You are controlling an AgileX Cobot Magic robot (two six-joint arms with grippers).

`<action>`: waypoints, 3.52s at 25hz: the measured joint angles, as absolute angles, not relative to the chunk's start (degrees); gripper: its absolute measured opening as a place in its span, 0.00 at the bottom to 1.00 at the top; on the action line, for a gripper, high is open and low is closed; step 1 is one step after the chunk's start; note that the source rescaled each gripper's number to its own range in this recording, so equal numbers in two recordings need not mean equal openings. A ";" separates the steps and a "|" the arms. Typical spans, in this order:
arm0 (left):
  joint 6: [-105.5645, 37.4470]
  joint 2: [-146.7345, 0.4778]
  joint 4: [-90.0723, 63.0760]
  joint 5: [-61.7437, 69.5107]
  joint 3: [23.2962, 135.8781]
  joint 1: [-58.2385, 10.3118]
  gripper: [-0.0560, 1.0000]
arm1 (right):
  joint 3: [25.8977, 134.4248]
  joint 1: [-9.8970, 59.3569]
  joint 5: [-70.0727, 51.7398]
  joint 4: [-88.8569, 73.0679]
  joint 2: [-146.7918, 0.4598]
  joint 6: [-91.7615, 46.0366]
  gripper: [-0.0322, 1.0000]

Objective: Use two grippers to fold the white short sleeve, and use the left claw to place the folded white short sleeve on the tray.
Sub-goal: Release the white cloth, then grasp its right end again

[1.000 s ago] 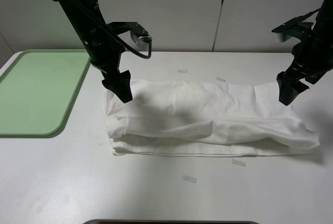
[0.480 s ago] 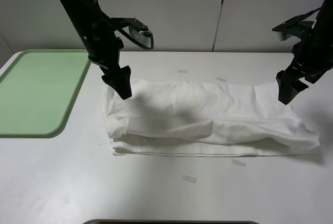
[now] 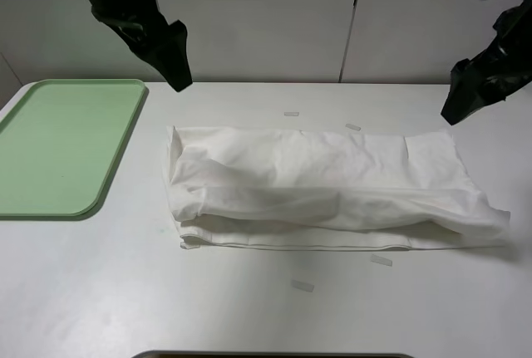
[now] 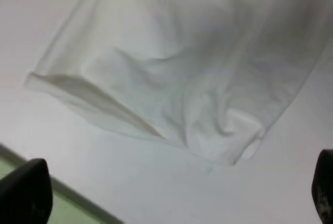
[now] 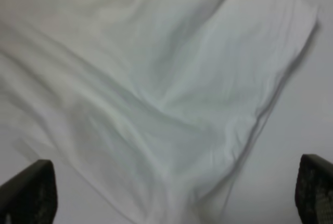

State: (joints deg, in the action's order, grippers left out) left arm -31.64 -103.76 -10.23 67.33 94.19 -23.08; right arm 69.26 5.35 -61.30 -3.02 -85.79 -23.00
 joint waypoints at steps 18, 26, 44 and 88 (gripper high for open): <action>-13.41 -73.67 0.00 67.47 83.00 -23.08 1.00 | 69.26 5.35 -64.38 -9.56 -78.70 -22.95 1.00; -5.39 -57.02 1.58 67.02 62.17 -23.08 1.00 | 69.26 5.35 -64.45 -11.57 -78.70 -22.95 1.00; 5.68 -8.52 6.04 61.31 28.58 -23.08 1.00 | 69.26 5.35 -64.40 -14.09 -78.70 -22.75 1.00; 9.80 0.38 9.12 61.31 27.70 5.09 1.00 | 69.26 5.35 -57.53 0.00 -86.82 -3.97 1.00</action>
State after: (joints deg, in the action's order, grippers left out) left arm 9.80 0.38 9.12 61.31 27.70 5.09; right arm 69.26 5.35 -57.53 0.00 -86.82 -3.97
